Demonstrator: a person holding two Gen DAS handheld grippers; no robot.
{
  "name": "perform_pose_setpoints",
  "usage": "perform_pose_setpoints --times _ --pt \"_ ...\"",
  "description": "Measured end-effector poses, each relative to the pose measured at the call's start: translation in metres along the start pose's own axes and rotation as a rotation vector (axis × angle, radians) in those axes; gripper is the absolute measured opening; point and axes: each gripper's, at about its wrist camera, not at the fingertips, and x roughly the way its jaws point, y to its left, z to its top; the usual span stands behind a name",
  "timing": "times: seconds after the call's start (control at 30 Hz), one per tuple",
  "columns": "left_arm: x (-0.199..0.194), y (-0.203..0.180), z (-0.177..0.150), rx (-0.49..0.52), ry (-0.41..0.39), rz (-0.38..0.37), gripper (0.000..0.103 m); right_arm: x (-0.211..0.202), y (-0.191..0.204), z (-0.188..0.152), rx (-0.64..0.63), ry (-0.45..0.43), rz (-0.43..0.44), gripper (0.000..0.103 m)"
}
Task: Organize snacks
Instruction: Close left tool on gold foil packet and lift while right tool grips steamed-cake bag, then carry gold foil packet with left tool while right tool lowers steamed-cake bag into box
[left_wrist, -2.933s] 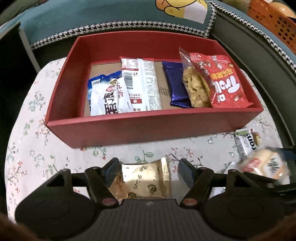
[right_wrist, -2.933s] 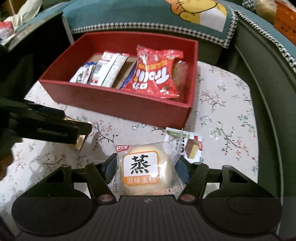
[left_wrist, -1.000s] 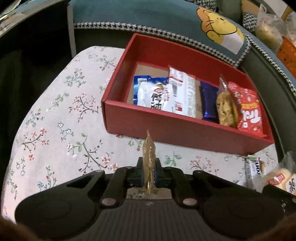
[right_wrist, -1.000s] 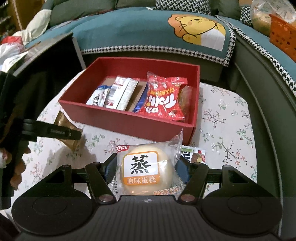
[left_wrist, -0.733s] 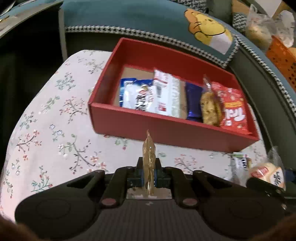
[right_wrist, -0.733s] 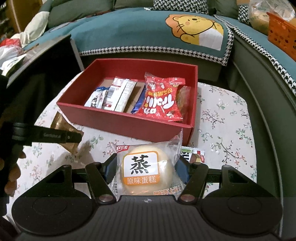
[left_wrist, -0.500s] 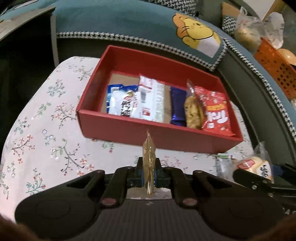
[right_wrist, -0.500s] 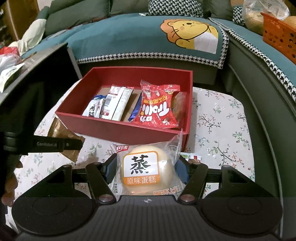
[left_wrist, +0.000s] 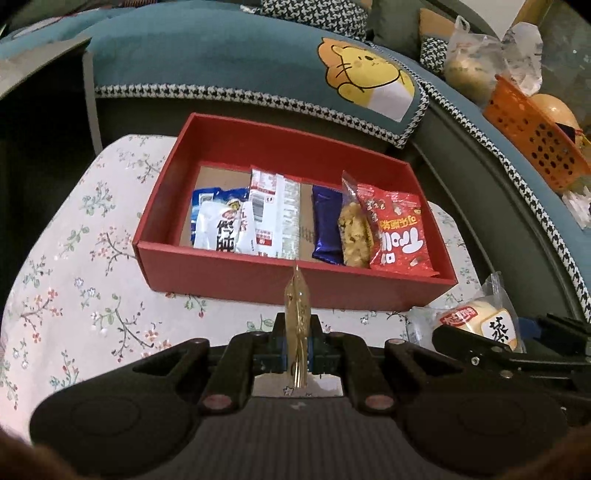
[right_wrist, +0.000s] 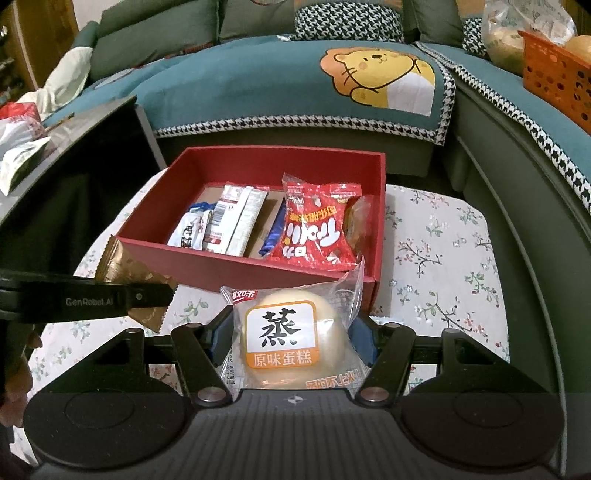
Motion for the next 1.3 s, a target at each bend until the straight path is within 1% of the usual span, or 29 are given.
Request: perform_pose_setpoints --times 0.47,0.63,0.93,1.3 --pt "-0.012 -0.005 0.009 0.029 -0.069 0.026 0.039 -0.001 0.009 0.011 -0.002 -0.031 0.006 0.070" --pt "-0.015 -0.004 0.014 0.020 -0.089 0.028 0.039 -0.001 0.011 0.015 0.005 -0.042 0.009 0.070" --pt "-0.016 -0.007 0.023 0.028 -0.117 0.038 0.039 -0.003 0.012 0.026 0.018 -0.072 0.011 0.070" --pt "-0.009 -0.011 0.034 0.024 -0.131 0.042 0.039 0.001 0.007 0.038 0.035 -0.092 0.005 0.070"
